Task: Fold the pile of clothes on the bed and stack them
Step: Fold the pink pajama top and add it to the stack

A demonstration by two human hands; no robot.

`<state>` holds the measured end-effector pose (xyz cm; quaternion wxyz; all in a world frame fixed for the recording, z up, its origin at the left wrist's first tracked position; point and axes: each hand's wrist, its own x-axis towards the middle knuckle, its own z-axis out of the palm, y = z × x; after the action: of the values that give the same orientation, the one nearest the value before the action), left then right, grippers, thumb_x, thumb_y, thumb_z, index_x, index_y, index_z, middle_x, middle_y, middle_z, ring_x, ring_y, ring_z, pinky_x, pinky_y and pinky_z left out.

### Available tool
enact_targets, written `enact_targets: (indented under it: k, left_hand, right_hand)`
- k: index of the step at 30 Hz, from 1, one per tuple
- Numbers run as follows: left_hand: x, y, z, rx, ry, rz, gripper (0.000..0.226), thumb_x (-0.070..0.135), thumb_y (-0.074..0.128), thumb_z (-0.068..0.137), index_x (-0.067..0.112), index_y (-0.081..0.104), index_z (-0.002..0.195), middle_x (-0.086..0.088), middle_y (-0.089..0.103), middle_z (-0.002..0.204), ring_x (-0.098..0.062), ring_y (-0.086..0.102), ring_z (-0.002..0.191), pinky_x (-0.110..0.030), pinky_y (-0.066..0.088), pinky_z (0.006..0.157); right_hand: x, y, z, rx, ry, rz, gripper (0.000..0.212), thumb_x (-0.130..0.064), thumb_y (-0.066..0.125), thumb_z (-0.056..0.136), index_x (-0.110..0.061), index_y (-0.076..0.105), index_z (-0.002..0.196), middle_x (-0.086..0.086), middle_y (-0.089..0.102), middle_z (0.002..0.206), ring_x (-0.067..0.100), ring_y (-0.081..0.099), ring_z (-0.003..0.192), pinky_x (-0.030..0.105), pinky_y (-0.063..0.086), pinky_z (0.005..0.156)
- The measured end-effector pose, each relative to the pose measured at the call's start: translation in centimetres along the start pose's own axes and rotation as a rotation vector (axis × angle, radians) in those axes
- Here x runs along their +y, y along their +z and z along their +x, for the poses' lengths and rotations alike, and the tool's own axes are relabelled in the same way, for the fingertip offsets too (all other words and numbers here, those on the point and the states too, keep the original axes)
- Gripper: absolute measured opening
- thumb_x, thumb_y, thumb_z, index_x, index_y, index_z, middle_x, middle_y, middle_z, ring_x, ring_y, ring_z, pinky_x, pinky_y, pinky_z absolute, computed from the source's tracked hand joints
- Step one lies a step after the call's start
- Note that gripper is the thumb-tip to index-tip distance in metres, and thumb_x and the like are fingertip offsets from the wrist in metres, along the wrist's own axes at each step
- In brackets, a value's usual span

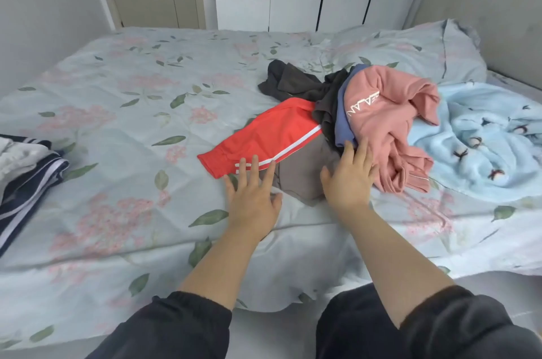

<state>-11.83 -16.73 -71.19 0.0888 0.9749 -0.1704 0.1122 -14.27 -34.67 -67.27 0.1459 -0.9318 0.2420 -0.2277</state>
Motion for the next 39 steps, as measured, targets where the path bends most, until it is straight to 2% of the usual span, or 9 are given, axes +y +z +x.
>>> enact_targets:
  k: [7,11,14,23,28,31,35,37,39]
  left_hand:
    - [0.4,1.2,-1.1,0.027,0.049,0.010,0.077,0.060,0.023,0.085,0.030,0.003,0.153,-0.006,-0.001,0.161,-0.027,-0.006,0.147,-0.058,0.002,0.114]
    - [0.5,0.9,-2.1,0.017,0.039,-0.019,0.080,0.060,0.025,0.081,0.032,0.005,0.152,-0.004,-0.004,0.161,-0.025,-0.012,0.146,-0.057,-0.002,0.114]
    - [0.8,0.6,-2.9,-0.016,0.041,-0.045,0.079,0.059,0.028,0.082,0.034,0.001,0.152,-0.002,-0.007,0.161,-0.023,-0.015,0.146,-0.055,-0.006,0.114]
    - [-6.5,-2.4,-3.3,-0.053,-0.175,0.061,0.075,0.057,0.032,0.091,0.033,-0.005,0.152,-0.001,-0.011,0.161,-0.025,-0.017,0.146,-0.059,-0.005,0.113]
    - [-10.1,-3.6,-3.9,-0.054,-0.319,0.021,0.069,0.052,0.027,0.095,0.032,-0.006,0.152,-0.001,-0.011,0.161,-0.025,-0.017,0.146,-0.057,-0.003,0.114]
    - [-10.8,-4.1,-3.9,-0.076,-0.371,-0.062,0.065,0.050,0.025,0.098,0.031,-0.005,0.152,-0.001,-0.010,0.161,-0.023,-0.013,0.147,-0.056,0.000,0.116]
    - [-10.5,-4.4,-3.8,-0.054,-0.402,-0.169,0.060,0.047,0.022,0.100,0.030,-0.001,0.153,-0.001,-0.005,0.161,-0.021,-0.007,0.148,-0.055,0.003,0.117]
    - [-10.2,-4.3,-3.9,-0.054,-0.385,-0.179,0.059,0.046,0.021,0.100,0.030,0.000,0.153,-0.001,-0.004,0.161,-0.021,-0.008,0.148,-0.054,0.004,0.117]
    - [-10.0,-4.4,-4.1,-0.060,-0.359,-0.170,0.058,0.045,0.020,0.101,0.030,0.000,0.153,-0.001,-0.004,0.161,-0.021,-0.009,0.147,-0.054,0.004,0.117]
  right_hand:
    - [4.0,-1.5,3.2,0.106,0.185,0.201,0.093,-0.027,0.072,0.080,-0.007,0.015,0.150,0.018,0.033,0.149,0.037,0.036,0.131,0.045,0.028,0.108]
    - [4.0,-1.7,3.3,0.171,0.090,0.191,0.046,-0.004,0.061,0.079,0.004,0.048,0.122,0.024,0.054,0.116,0.043,0.051,0.101,0.045,0.040,0.082]
    - [2.2,-2.2,2.7,0.201,0.031,0.110,0.014,0.002,0.052,0.076,0.006,0.059,0.088,0.026,0.053,0.098,0.041,0.052,0.082,0.038,0.031,0.066]
    - [-5.0,-3.2,-0.1,0.352,-0.258,0.144,0.019,0.007,0.057,0.059,0.000,0.068,0.072,0.021,0.056,0.073,0.039,0.054,0.076,0.044,0.039,0.072]
    - [-9.9,-2.2,-2.4,-0.060,-0.673,0.159,0.033,0.009,0.056,0.068,-0.006,0.074,0.091,0.013,0.063,0.088,0.034,0.051,0.093,0.037,0.034,0.079]
    - [-10.8,-2.3,-4.0,-0.200,-0.855,0.171,0.027,-0.009,0.062,0.081,-0.008,0.070,0.107,0.011,0.063,0.110,0.032,0.049,0.107,0.039,0.034,0.096]
    - [-9.5,-3.5,-3.4,0.388,-0.659,0.281,0.046,-0.031,0.064,0.073,-0.012,0.060,0.114,0.019,0.048,0.131,0.033,0.035,0.125,0.055,0.023,0.107]
    - [-8.2,-3.3,-2.0,0.357,-0.432,0.220,0.073,-0.040,0.071,0.066,-0.019,0.047,0.131,0.019,0.033,0.144,0.035,0.023,0.136,0.060,0.010,0.109]
    - [-6.4,-2.3,-1.0,0.072,-0.180,0.187,0.100,-0.049,0.076,0.063,-0.029,0.025,0.146,0.016,0.015,0.155,0.035,0.011,0.143,0.064,0.010,0.108]
